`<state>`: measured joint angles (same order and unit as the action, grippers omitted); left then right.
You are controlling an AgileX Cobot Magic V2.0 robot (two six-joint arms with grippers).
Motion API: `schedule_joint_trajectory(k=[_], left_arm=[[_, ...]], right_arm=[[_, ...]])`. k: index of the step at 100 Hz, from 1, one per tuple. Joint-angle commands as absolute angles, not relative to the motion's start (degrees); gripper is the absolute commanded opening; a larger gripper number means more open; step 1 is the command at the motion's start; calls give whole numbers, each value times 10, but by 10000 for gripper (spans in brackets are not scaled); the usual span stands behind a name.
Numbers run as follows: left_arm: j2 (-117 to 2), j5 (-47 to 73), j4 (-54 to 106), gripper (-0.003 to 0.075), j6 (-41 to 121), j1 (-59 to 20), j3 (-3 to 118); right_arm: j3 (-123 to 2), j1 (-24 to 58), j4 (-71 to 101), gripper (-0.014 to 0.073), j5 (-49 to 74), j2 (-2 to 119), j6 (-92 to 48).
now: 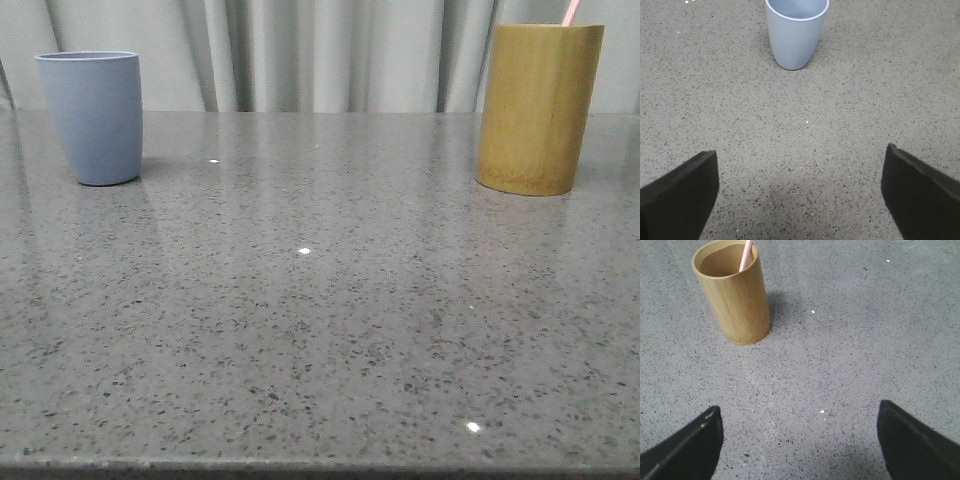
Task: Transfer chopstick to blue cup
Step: 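Move the left gripper toward the light blue cup and open it, then grasp the light blue cup rim with the left gripper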
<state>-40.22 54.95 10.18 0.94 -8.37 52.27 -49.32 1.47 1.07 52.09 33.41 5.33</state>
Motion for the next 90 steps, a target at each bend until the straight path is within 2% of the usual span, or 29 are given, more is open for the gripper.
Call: schedule_joint_trajectory(k=[1, 23, 90], left_arm=[[-406, 506, 121, 626, 7, -83, 542], [-455, 449, 122, 596, 7, -83, 579], [-829, 493, 123, 576, 7, -83, 859]], right_arm=[[-513, 13, 10, 635, 483, 340, 51], [-513, 13, 10, 635, 483, 340, 51], [-513, 13, 10, 635, 481, 340, 51]])
